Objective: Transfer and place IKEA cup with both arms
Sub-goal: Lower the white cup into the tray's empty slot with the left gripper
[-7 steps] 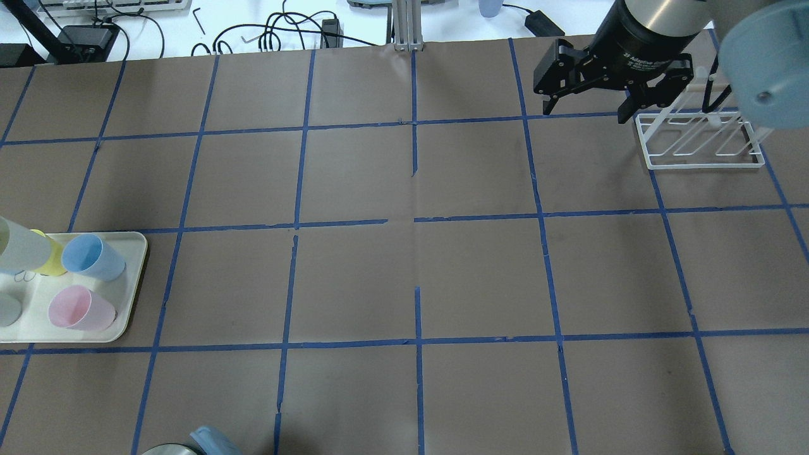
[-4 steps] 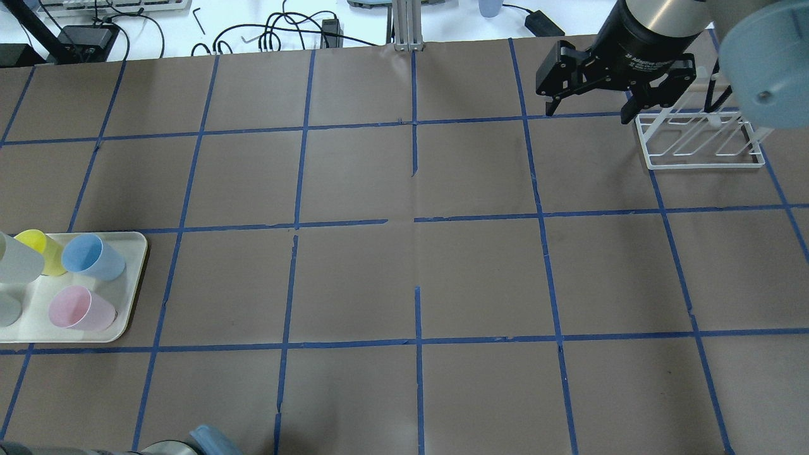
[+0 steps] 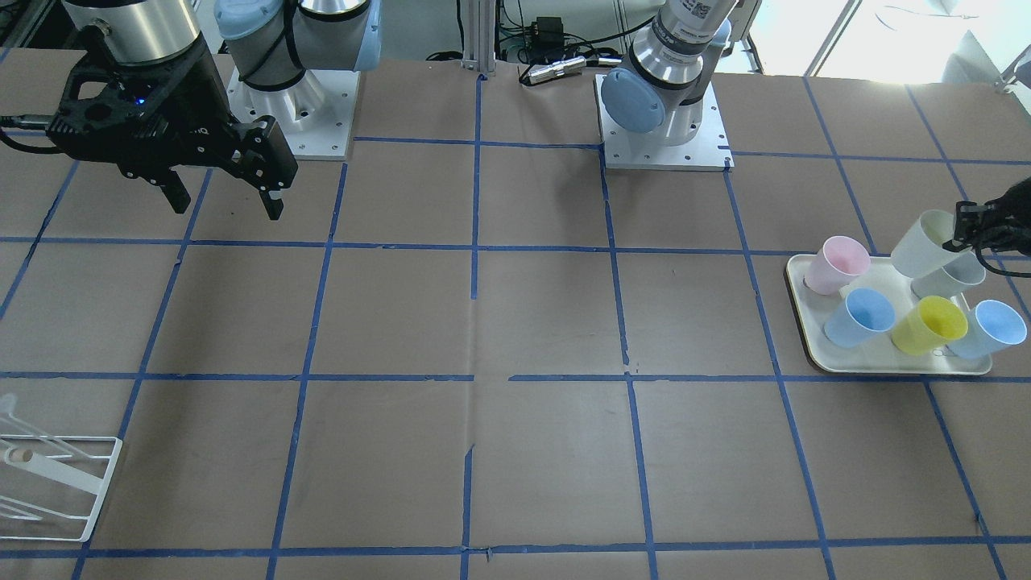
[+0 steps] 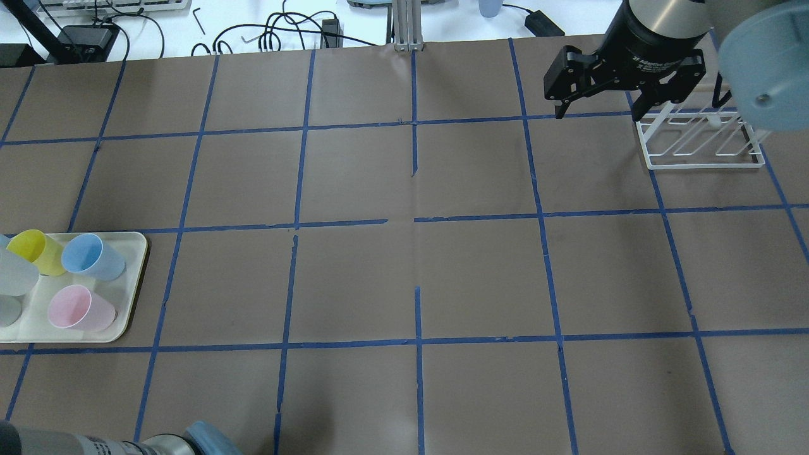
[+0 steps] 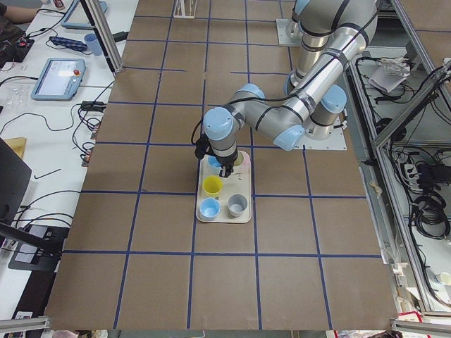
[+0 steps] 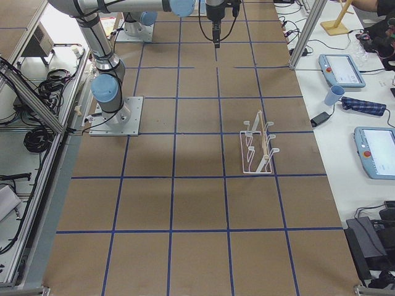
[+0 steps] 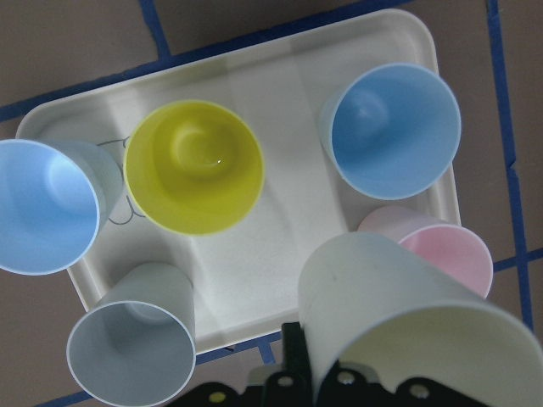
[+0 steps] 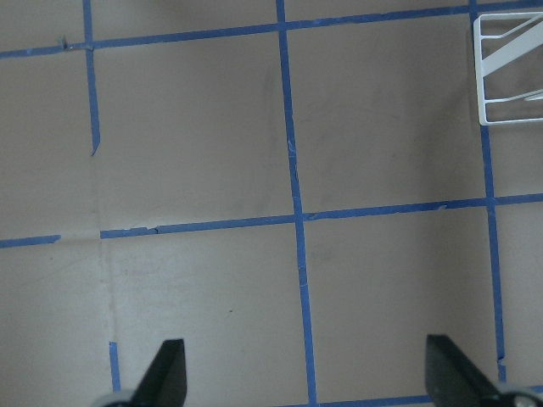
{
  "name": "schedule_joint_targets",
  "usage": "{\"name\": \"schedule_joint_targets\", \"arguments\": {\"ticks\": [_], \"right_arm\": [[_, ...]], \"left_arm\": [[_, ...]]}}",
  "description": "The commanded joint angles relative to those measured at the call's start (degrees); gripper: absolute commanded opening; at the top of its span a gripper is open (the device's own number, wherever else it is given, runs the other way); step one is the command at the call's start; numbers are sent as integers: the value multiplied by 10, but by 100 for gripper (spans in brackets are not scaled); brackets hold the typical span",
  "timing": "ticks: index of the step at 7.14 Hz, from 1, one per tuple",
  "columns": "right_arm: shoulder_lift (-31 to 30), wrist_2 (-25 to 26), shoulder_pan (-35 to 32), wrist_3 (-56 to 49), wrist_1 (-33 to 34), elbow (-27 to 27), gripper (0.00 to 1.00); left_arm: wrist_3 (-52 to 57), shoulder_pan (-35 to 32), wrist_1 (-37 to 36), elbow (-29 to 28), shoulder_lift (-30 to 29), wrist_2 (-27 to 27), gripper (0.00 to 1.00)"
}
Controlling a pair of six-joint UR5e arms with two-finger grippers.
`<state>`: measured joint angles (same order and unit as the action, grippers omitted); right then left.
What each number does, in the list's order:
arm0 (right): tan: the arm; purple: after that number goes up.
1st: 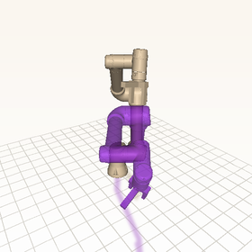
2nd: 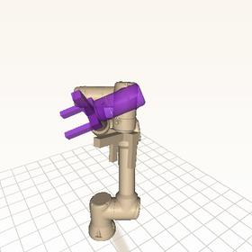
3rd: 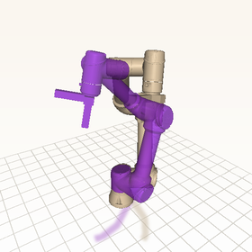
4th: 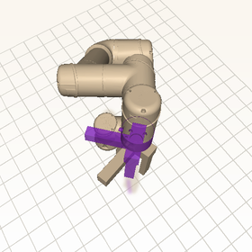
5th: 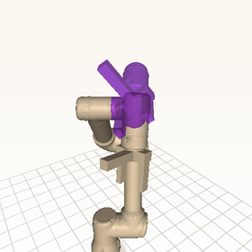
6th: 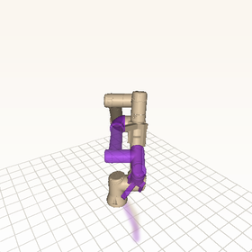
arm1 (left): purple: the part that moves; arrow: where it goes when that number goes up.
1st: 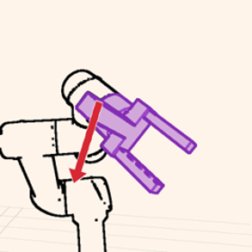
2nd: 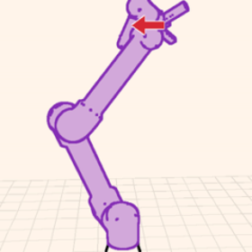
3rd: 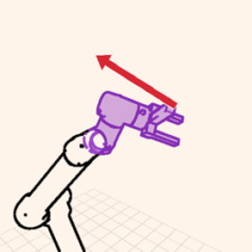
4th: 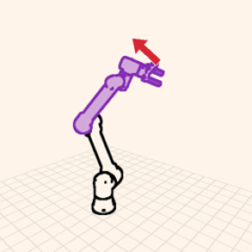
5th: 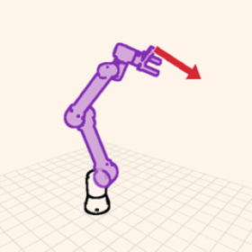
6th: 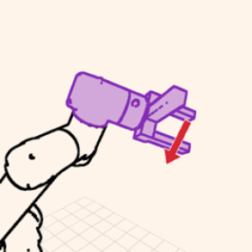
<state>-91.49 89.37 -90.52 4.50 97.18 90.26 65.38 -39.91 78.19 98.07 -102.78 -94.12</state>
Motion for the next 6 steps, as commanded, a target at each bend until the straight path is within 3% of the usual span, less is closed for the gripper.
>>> {"name": "schedule_joint_targets", "arguments": {"ticks": [1,6], "right_arm": [[0,1,0,-47,-4,2,100],[0,0,0,-48,-5,2,100]], "left_arm": [[5,16,-5,5,-28,-6,0],[12,20,-45,13,-59,-16,0]]}}
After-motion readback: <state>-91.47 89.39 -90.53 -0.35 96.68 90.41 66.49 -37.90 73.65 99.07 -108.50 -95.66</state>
